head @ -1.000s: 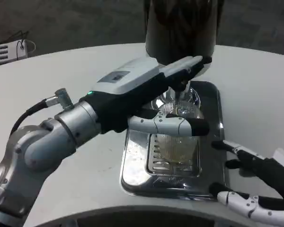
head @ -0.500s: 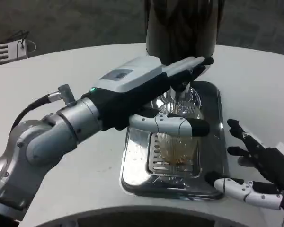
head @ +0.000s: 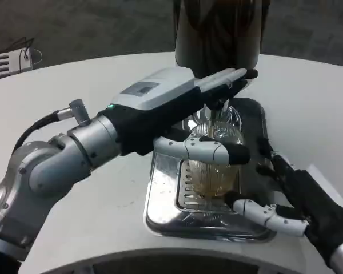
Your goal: Grasp the cup under the faucet to collect the drink, then remove the cup.
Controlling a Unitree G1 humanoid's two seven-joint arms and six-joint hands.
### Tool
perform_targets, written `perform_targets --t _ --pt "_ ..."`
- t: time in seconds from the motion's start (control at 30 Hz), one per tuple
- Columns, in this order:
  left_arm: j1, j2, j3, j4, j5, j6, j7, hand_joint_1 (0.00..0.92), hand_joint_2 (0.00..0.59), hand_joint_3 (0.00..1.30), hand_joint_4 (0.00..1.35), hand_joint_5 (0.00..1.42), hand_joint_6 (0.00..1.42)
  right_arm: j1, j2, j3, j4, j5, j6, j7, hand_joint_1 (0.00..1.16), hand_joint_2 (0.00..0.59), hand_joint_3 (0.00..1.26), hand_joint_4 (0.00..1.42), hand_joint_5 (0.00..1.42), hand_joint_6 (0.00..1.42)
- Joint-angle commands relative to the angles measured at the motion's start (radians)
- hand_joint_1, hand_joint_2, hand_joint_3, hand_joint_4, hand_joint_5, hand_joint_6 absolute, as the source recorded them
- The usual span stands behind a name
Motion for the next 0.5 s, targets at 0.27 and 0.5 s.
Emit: perform_targets --t 0.27,0.5 --pt "0.020 0.021 -0.007 0.038 0.017 0.005 -0.032 0.000 0.074 0.06 0.00 0.11 0.19 -0.071 0.038 0.045 0.101 -0.014 -0.042 -0.088 0.73 0.235 0.00 0.00 0.09 0.10" --pt "0.026 0.027 0.000 0.025 0.013 0.007 -0.033 0.000 0.074 0.06 0.00 0.11 0.19 -0.115 0.057 0.068 0.167 -0.023 -0.069 -0.124 0.74 0.238 0.00 0.00 0.09 0.10"
